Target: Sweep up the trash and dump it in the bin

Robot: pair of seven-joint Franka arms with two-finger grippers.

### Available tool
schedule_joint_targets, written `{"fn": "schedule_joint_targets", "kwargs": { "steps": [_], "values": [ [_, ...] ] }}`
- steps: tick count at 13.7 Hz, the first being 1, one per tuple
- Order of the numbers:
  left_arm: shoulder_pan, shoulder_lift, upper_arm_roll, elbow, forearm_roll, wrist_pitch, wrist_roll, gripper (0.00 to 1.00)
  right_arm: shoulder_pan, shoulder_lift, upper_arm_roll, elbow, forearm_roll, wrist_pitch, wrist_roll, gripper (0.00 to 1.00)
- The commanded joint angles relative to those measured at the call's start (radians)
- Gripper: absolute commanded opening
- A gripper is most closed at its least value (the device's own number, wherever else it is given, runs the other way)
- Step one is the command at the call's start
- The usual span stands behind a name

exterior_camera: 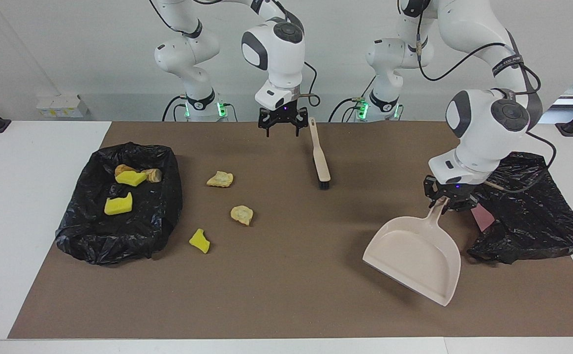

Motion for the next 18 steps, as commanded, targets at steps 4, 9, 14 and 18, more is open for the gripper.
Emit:
{"fn": "schedule_joint_targets", "kwargs": {
  "steps": [4, 9, 14, 18],
  "values": [
    [0.02, -0.079, -0.01, -0.143, 0.047, 0.014, 0.164, 0.0, 0.143, 0.134, -0.008, -0.007, 0.018, 0.193, 0.165, 0.91],
    [0.015, -0.081, -0.012, -0.161, 0.107, 0.049, 0.359, 0.0, 0.219, 0.16, -0.008, -0.015, 0.019, 0.189, 0.175, 0.83],
    [0.006, -0.094, -0.012, -0.184, 0.139, 0.049, 0.445, 0.0, 0.225, 0.158, -0.002, -0.029, 0.068, 0.187, 0.153, 0.65],
    [-0.002, -0.094, -0.012, -0.183, 0.144, 0.055, 0.594, 0.0, 0.226, 0.159, -0.004, -0.027, 0.071, 0.175, 0.158, 0.01]
  ]
}}
